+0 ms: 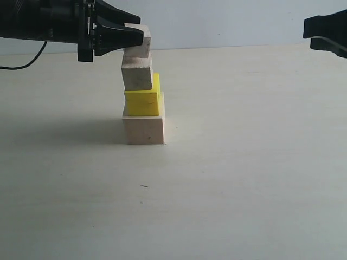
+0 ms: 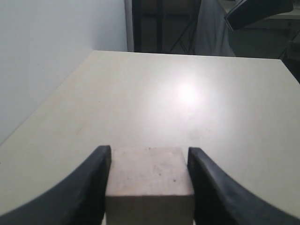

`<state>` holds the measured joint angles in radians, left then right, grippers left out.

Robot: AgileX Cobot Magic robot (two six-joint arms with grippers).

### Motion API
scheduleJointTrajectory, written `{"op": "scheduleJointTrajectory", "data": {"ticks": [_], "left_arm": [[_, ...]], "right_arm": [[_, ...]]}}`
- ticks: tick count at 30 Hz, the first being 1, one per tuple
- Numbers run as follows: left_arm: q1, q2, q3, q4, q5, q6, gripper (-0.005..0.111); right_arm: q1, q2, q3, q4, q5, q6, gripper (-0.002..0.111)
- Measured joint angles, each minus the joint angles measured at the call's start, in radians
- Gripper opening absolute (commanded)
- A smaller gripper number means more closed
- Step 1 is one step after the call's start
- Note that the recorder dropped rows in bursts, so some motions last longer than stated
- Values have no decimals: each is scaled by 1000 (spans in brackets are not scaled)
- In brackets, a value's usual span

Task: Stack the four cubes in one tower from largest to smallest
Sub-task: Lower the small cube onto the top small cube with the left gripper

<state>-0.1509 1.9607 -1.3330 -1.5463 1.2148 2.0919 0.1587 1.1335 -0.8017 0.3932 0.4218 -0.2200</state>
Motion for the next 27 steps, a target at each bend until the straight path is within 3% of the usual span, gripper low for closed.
{"op": "scheduleJointTrajectory", "data": {"ticks": [27], "left_arm": [[0,0,0,12,0,-3,0]], "right_arm": [[0,0,0,1,0,-10,0]]}}
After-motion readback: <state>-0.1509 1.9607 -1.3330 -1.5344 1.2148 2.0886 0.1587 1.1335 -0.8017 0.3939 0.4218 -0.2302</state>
